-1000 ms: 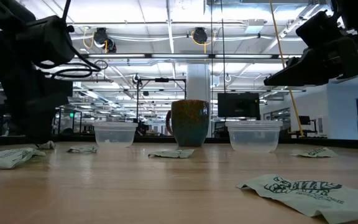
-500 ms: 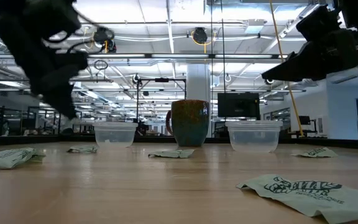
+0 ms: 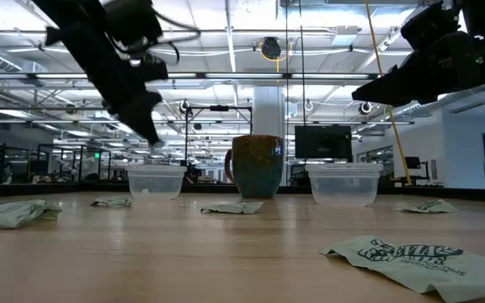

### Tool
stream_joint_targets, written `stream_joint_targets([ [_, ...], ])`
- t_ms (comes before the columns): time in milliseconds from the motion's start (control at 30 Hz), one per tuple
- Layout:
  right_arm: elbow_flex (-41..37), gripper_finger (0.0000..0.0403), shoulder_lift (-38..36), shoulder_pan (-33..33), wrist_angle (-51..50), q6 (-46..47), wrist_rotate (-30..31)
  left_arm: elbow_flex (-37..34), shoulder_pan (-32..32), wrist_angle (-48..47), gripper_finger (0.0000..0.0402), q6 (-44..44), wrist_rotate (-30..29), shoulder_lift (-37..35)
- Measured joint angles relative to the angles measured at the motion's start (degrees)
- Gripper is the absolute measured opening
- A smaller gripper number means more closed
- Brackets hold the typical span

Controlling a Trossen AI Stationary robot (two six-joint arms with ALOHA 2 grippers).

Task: Pick and place Stevia / Truvia into bins
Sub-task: Put the white stevia packet into the left round transparent container, then put the white stevia packet into the right round transparent container

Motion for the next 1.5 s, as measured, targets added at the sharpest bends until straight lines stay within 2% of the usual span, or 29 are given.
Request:
stream_joint_targets([
  [167, 0.0, 0.0121, 0.0, 0.0, -0.1, 0.0, -0.1, 0.0, 5.5, 1.1, 0.0005, 1.3, 8.9, 6.1],
  [267, 0.0, 0.0121, 0.0, 0.0, -0.1, -0.4, -0.1, 0.0, 7.0, 2.2, 0.0017, 1.3, 11.2, 8.6],
  [533, 0.0, 0.0121, 0.0, 0.0, -1.1, -2.1, -0.1, 0.1, 8.9, 4.1, 0.0036, 4.1, 14.0, 11.3],
  [1033, 0.0, 0.0123, 0.0, 0.0, -2.4, -4.7, -0.1, 0.1, 9.1, 3.7, 0.0039, 4.8, 14.1, 11.2],
  [1167, 0.0, 0.0137, 0.0, 0.0, -2.9, -5.7, -0.5, 0.1, 9.1, 3.7, 0.0067, 4.3, 14.1, 11.2],
  [1300, 0.2, 0.0157, 0.0, 0.0, -2.3, -8.6, -5.0, 0.1, 9.1, 3.7, 0.0111, 3.8, 14.1, 11.2],
  [1400, 2.2, 0.0171, 0.0, 0.0, -2.8, -9.4, -6.1, 0.1, 9.1, 4.0, 0.0139, 4.8, 14.0, 11.2],
  [1500, 7.1, 0.0178, 0.0, 0.4, -9.4, -9.6, -6.1, 0.1, 9.0, 5.2, 0.0154, 5.2, 13.6, 11.1],
])
